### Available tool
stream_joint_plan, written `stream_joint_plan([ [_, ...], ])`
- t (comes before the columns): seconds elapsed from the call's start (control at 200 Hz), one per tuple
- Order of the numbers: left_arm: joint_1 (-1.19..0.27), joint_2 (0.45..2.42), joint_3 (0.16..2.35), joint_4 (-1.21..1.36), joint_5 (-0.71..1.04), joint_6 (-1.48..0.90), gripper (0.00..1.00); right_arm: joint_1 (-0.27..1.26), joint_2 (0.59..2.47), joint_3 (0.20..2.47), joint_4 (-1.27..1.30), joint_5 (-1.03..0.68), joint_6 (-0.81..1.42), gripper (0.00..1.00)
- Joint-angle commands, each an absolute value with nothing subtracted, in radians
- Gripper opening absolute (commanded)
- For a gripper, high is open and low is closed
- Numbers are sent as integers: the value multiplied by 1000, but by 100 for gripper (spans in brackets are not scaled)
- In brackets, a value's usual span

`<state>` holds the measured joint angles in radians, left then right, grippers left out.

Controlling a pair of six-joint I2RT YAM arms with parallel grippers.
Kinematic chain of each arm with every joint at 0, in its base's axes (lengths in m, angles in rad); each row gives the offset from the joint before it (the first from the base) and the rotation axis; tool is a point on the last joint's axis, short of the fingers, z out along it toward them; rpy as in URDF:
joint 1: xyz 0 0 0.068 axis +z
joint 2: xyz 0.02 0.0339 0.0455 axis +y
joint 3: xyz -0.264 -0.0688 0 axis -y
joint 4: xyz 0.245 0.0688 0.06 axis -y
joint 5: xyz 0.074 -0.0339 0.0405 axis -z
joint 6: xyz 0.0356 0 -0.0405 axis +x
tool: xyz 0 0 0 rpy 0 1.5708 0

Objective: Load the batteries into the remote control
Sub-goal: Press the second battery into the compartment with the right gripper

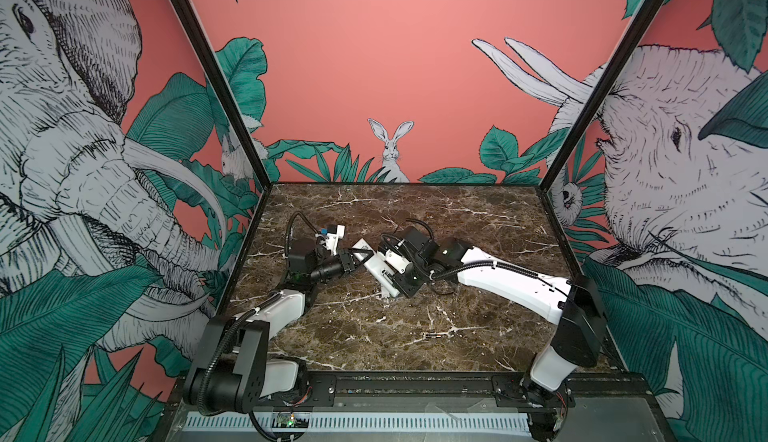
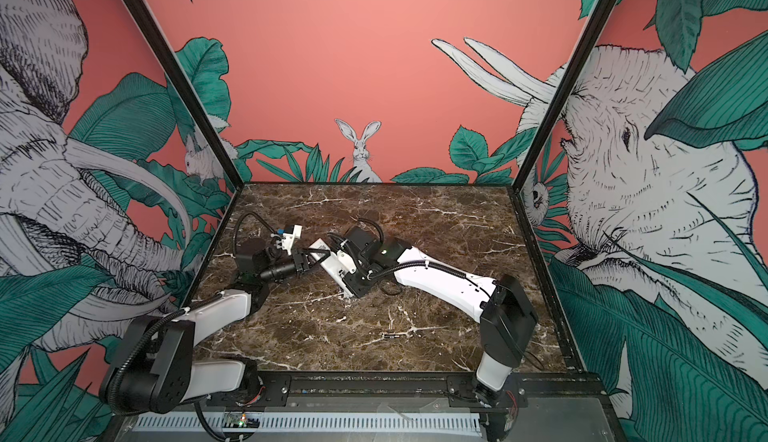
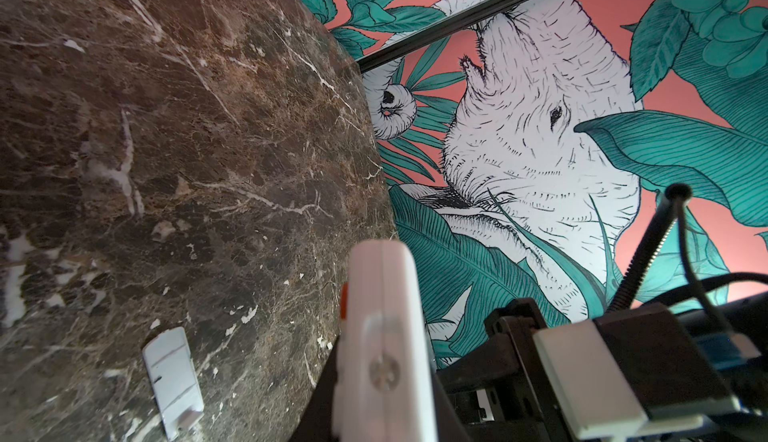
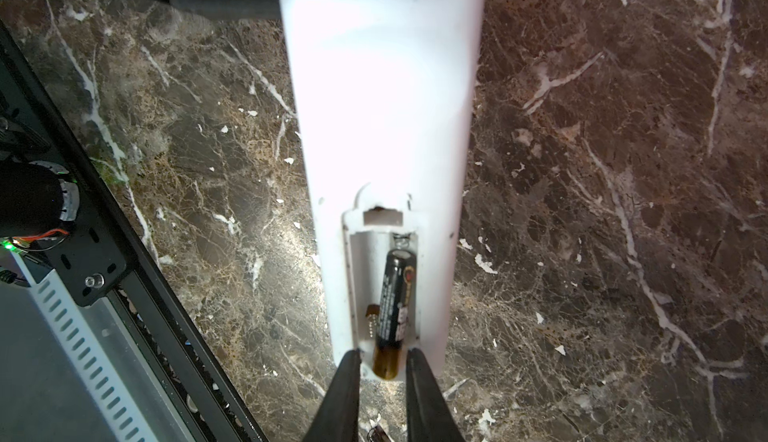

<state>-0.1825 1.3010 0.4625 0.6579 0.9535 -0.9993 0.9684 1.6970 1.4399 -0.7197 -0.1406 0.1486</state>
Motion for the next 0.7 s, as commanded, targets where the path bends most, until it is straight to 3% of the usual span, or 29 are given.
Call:
stream_joint_plan([
  [0.0, -175, 1297, 455, 707, 975, -1015, 0, 981, 1716, 1469, -730, -124, 138, 19],
  [0.33, -171, 1297, 451, 708, 977, -1015, 0, 988, 1726, 1474, -741, -79, 136, 13],
  [0.695, -168, 1301, 452, 707, 977, -1014, 0, 989, 1728, 1489, -746, -82, 132, 20],
])
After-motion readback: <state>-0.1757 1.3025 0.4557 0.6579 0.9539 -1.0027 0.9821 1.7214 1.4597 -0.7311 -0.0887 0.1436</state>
